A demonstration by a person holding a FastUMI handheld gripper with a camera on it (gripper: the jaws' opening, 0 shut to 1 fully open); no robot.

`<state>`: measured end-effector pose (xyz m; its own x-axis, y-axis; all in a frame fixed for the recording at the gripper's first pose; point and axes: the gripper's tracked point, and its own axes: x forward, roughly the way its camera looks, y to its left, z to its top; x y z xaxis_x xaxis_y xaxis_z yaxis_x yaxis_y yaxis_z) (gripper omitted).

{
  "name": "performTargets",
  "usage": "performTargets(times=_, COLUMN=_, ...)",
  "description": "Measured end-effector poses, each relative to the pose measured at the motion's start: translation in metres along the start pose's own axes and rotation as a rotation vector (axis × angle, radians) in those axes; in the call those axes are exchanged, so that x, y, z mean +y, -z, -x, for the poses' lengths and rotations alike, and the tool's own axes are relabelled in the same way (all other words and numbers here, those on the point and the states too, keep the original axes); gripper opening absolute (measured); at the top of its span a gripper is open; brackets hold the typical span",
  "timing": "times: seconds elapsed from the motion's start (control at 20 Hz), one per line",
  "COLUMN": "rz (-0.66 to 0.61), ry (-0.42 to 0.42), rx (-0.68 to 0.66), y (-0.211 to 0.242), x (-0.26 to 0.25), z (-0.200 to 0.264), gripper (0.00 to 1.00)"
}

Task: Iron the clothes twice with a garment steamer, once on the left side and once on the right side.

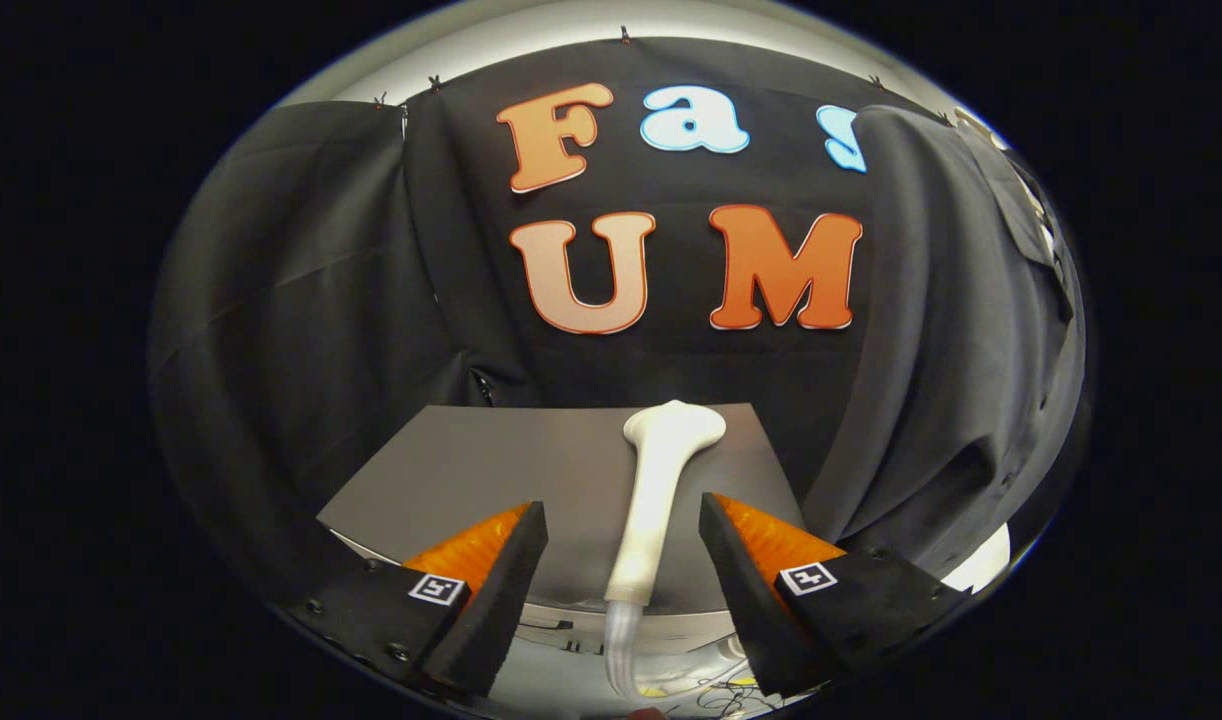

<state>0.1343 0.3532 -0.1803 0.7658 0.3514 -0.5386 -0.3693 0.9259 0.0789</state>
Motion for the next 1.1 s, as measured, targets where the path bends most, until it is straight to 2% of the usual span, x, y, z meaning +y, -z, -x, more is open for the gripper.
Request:
performTargets(times=0.5, rz=-0.064, ry=0.081, rx=0.187, y=0.023, x=-0.029, z=-0.092, gripper=0.96)
performTargets(times=0.7, rz=-0.038, ry=0.094, rx=0.227, y=0.030, x=-0.031, z=-0.106, gripper=0.89)
performTargets(times=1.0, rz=-0.005, ry=0.109, rx=0.273, y=0.040, x=-0.032, z=-0.120, gripper=0.88)
performTargets(times=1.1, rz=0.003, ry=0.108, rx=0.290, y=0.044, x=-0.030, z=-0.126, gripper=0.84)
